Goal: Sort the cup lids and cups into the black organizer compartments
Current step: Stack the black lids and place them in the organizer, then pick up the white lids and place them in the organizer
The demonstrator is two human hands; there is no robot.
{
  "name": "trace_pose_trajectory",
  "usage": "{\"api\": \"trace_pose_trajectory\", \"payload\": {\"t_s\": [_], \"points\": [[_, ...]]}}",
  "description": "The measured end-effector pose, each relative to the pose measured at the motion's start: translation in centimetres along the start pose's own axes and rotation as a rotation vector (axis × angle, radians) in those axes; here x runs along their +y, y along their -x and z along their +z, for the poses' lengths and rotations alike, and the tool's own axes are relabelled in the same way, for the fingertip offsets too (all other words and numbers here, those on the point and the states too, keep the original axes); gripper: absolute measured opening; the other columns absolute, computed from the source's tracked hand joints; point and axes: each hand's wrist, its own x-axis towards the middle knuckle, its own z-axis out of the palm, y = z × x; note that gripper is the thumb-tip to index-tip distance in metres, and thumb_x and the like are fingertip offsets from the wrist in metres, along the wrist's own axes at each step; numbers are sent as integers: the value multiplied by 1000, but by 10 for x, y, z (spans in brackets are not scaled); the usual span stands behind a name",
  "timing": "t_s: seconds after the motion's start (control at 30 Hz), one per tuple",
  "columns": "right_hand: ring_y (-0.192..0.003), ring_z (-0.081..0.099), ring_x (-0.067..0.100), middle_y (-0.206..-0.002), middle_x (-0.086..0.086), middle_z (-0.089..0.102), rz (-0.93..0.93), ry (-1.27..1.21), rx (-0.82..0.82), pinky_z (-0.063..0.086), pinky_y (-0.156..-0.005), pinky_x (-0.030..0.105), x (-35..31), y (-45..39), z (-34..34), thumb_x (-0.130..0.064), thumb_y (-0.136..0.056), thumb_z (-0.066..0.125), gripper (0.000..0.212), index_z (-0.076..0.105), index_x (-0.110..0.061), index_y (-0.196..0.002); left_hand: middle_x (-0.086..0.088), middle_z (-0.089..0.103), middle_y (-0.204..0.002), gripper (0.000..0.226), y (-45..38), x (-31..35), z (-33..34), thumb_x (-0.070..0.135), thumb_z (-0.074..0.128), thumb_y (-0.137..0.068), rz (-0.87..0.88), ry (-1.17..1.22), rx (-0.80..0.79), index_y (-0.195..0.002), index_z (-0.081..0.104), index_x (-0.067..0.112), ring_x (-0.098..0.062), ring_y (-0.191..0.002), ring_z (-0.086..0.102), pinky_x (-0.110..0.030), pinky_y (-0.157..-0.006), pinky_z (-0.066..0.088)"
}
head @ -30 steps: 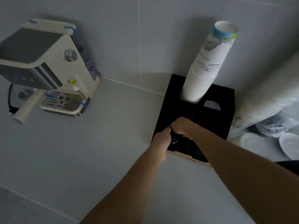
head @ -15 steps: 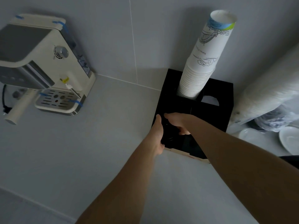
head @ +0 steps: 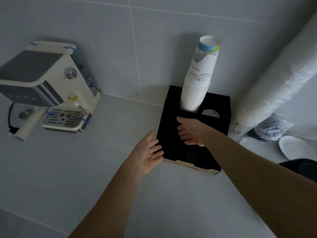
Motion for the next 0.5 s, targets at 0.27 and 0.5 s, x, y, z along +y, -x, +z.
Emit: {"api": "trace_pose_trajectory", "payload": {"t_s": [0.27, 0.5], "points": [[-115, 61, 22, -129, 8, 65, -272, -307, 62, 45, -106, 39, 27, 76, -18, -44, -97, 50, 48, 60, -8, -128, -12, 63, -127, 46, 53, -6, -15, 39, 48, -95, 183, 35, -90, -131, 55, 12, -25, -117, 59, -37, -93, 48], [-110, 67, 22, -118, 8, 72, -403, -549, 46, 52, -93, 38, 60, 146, -52, -38, -99, 47, 38, 66, -10, -116, -11, 69, -118, 42, 93, -8, -1, 38, 52, -91, 279, 47, -160, -125, 62, 14, -27, -114, 62, -40, -93, 48]]}}
